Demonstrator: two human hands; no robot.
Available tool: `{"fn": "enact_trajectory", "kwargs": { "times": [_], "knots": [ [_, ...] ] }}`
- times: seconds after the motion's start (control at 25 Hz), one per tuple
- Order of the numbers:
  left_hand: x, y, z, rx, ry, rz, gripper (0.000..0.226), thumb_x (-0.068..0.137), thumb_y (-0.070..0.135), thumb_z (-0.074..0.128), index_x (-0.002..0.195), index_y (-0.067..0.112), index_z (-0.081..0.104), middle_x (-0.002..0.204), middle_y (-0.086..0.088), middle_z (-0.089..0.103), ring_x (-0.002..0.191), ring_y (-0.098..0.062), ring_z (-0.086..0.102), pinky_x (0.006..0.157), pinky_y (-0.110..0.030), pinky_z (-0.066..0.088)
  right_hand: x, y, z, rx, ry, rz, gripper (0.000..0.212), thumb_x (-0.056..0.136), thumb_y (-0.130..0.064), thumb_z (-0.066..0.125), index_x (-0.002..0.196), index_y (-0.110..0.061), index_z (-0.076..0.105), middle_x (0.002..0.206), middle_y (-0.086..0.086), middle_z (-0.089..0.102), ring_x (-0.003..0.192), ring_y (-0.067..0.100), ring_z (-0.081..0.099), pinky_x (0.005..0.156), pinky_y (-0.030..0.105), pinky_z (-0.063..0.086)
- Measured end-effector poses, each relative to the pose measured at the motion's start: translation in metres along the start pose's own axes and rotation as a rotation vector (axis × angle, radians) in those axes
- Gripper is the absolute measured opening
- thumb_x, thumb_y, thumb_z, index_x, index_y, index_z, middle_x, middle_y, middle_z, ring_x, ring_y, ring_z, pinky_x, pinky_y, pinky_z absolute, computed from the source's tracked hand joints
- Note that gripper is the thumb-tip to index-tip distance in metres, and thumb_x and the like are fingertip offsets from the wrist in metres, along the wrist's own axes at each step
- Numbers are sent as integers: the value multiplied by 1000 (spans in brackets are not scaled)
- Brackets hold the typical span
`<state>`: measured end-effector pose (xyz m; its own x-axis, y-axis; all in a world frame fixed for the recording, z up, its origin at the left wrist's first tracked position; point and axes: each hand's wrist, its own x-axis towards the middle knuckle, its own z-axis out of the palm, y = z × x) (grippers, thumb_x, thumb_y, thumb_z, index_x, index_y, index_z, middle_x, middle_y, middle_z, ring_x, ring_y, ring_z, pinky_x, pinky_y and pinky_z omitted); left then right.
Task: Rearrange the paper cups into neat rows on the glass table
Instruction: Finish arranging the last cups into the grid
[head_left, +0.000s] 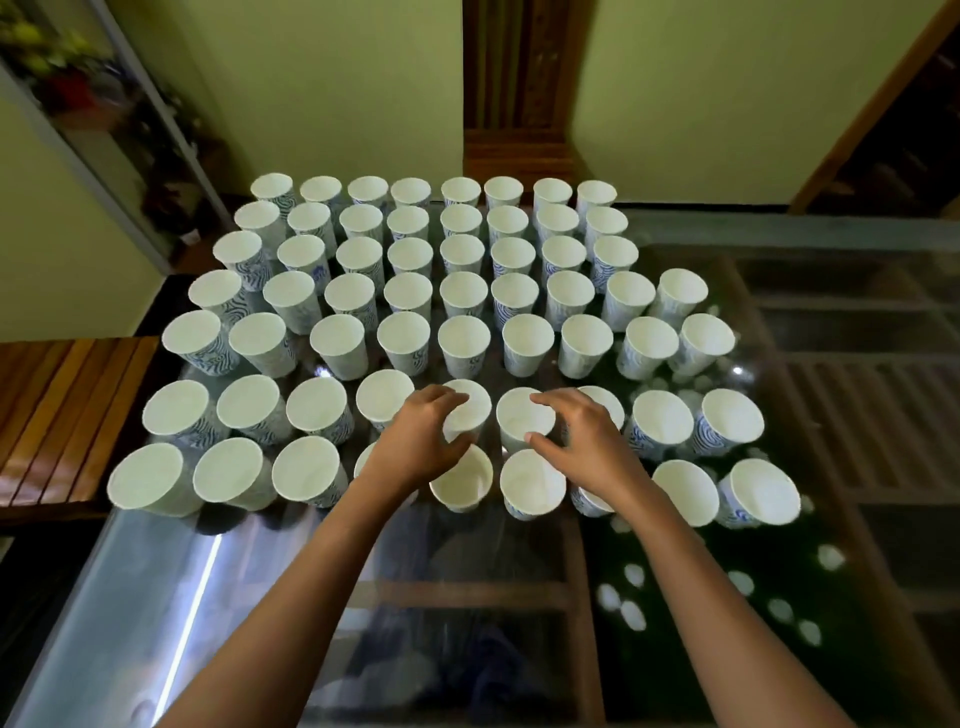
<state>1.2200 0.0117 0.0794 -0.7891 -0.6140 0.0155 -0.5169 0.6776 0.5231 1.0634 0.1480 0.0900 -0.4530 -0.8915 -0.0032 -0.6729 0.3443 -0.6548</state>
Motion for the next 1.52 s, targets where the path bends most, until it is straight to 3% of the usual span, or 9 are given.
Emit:
{"fn": "enact_trajectory", "kwargs": {
  "times": [0.24, 0.4, 0.76, 0.92, 1.12, 1.52],
  "knots": [
    [30, -18, 9, 77, -127, -27, 73, 72, 41, 73, 134, 12, 45, 139, -11, 45, 123, -28, 44, 100, -35, 38, 42, 4, 14, -172, -173, 23, 67, 79, -31, 70, 137, -17, 39, 141, 4, 38, 131, 22, 35, 103, 33, 34],
    [36, -24, 11, 69, -132, -19, 72, 71, 39, 75, 132, 13, 47, 137, -8, 47, 120, -25, 47, 98, -35, 41, 49, 7, 19, -216, -230, 57, 72, 75, -32, 73, 137, -19, 38, 142, 3, 38, 130, 23, 35, 100, 39, 41],
    [44, -30, 11, -7, -87, -17, 68, 71, 34, 76, 130, 13, 50, 134, -9, 49, 119, -25, 47, 98, -33, 40, 61, 10, 24, -195, -131, 31, 61, 77, -17, 71, 132, -16, 45, 132, 6, 45, 123, 24, 42, 98, 35, 42],
    [47, -32, 12, -13, -77, -30, 68, 72, 33, 76, 131, 14, 49, 136, -8, 47, 120, -25, 45, 99, -35, 41, 68, 12, 20, -201, -87, 38, 68, 68, -22, 78, 129, -16, 49, 128, 6, 46, 122, 24, 39, 100, 32, 35],
    [48, -32, 12, -30, -71, -43, 67, 71, 33, 76, 130, 14, 49, 136, -8, 48, 120, -25, 46, 99, -37, 41, 72, 15, 15, -212, -169, 79, 74, 66, -24, 79, 132, -18, 45, 134, 6, 44, 123, 24, 41, 97, 34, 38],
    [47, -30, 8, -29, -85, -44, 67, 69, 28, 78, 128, 11, 52, 134, -11, 49, 119, -27, 47, 98, -36, 41, 77, 17, 17, -146, -150, 55, 73, 67, -22, 79, 131, -15, 45, 135, 6, 45, 124, 23, 42, 100, 33, 36]
  ]
}}
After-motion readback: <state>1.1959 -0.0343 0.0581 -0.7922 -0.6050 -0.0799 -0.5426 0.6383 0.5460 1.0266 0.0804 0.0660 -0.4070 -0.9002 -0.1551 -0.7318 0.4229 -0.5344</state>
